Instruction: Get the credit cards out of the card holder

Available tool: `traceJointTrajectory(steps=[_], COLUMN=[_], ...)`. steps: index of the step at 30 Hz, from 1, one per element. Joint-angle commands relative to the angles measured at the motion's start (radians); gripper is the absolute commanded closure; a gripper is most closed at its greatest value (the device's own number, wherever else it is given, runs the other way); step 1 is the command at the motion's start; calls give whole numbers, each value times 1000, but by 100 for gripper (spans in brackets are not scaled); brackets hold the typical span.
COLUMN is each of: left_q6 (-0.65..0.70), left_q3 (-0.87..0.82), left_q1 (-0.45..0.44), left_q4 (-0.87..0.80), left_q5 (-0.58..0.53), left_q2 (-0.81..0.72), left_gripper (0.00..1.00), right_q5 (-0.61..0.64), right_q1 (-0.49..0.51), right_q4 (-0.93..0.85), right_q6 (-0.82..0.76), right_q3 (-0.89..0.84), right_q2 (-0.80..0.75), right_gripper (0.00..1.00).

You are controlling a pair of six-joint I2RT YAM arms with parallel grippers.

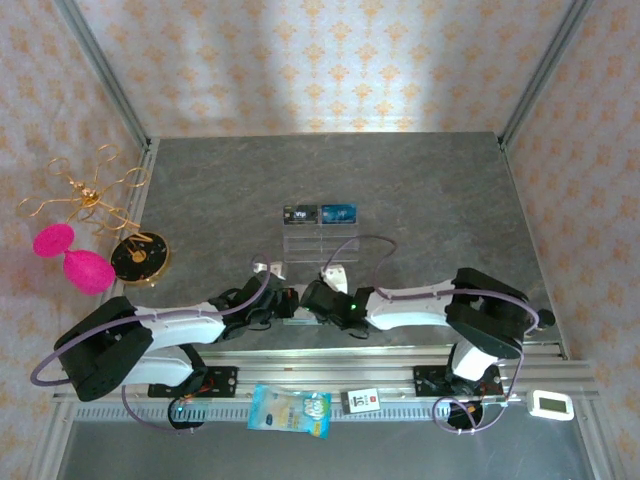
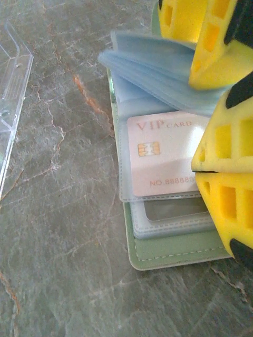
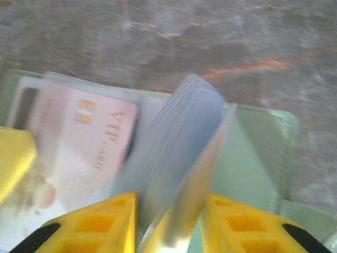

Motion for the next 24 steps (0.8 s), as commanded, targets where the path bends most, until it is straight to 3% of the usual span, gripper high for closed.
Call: traceJointTrajectory(steps=[1, 9, 14, 18, 24], left_q6=[20, 25, 24, 19, 16], left_q3=[-1, 4, -1, -10, -17], left_q1=[0, -13, -18, -19, -19], left_q4=[-72, -60, -59, -54, -65], left_q5=[4, 28, 27, 25, 18], left_q2=[34, 11, 0, -16, -24], left_gripper=[100, 100, 100, 100, 100], right_q5=[95, 131, -60, -216, -312], right_q1=[-10, -54, -52, -58, -130], right_q4=[-147, -268, -124, 21, 80], right_q6=[68, 100, -67, -94, -54], right_q3=[-63, -116, -60, 18, 10], right_q2=[-61, -252, -399, -302, -127], right_gripper=[66, 63, 65, 70, 80])
